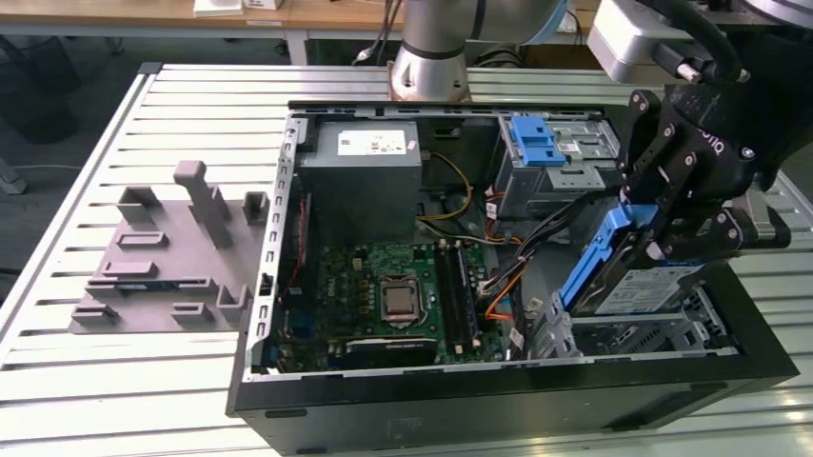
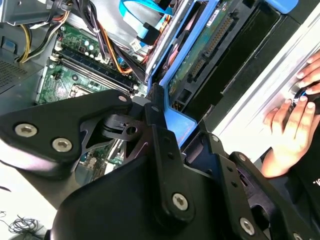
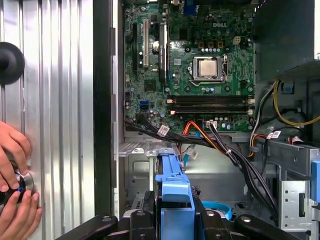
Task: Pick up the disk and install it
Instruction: 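Insert the disk into the insertion slot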
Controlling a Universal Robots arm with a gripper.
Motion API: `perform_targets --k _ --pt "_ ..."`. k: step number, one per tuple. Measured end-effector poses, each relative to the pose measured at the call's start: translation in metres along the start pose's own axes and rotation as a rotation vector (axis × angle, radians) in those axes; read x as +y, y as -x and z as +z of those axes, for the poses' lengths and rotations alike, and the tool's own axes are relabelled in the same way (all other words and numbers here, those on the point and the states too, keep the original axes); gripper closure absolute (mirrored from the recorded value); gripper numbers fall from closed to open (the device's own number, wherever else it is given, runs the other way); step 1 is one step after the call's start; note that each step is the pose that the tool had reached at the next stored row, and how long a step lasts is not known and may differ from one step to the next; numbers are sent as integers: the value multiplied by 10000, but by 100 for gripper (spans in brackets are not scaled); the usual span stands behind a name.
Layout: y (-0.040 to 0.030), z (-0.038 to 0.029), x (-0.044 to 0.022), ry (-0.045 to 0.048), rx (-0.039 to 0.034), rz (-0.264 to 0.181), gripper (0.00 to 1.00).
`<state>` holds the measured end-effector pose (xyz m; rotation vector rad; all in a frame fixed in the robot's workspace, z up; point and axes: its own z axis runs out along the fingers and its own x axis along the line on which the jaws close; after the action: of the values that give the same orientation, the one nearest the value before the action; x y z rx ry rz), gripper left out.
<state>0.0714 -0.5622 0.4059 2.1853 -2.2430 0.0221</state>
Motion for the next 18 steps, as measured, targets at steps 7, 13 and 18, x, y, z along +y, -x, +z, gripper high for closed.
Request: perform_targets --k 7,13,18 --pt "1 63 0 0 29 3 64" --pt "2 116 0 0 45 7 64" --pt "2 164 1 -1 57 12 64"
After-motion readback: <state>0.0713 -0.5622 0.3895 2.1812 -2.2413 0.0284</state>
